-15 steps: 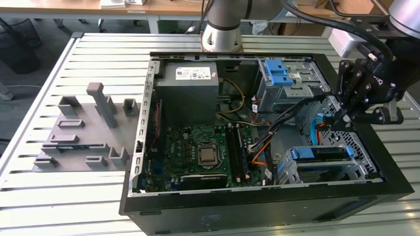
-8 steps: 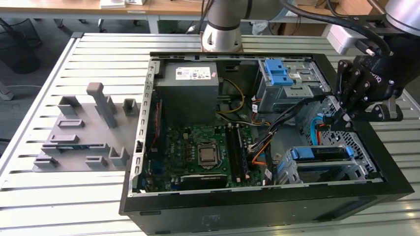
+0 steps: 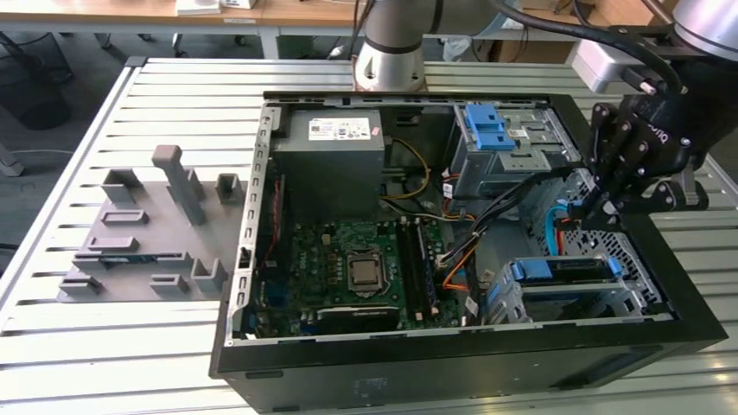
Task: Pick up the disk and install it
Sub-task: 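Insert the first disk wire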
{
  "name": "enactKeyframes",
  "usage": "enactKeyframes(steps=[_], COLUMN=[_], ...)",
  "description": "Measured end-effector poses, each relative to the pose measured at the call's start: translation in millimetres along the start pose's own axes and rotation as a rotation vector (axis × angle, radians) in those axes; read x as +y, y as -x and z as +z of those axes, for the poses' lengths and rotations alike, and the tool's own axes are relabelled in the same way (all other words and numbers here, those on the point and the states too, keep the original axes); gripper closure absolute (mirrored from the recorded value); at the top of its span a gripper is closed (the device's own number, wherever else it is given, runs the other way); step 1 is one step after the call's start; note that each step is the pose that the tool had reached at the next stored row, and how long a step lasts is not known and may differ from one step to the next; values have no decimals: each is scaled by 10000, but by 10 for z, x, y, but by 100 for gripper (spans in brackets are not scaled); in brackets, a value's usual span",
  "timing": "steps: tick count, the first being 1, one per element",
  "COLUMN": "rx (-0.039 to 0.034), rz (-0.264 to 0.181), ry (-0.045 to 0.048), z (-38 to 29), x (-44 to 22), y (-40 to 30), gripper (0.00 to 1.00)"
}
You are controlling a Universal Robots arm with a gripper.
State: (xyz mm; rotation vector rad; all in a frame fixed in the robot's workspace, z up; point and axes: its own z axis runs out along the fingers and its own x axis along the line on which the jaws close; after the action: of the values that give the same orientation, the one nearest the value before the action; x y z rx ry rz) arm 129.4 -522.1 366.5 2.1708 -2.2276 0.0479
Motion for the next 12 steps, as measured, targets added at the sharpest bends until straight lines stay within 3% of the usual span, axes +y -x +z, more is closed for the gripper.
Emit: enactKeyframes(steps=[2,3,7,9,12], rx=[102,148,316,362,376], rz=[0,0,6,10,30], ry=[-3,-4,-8,-10,-8], z=[7,13,37,49,61], x=[0,0,0,-4,-8], y=[9,15,46,69,120], gripper=[82,75,75,75,75])
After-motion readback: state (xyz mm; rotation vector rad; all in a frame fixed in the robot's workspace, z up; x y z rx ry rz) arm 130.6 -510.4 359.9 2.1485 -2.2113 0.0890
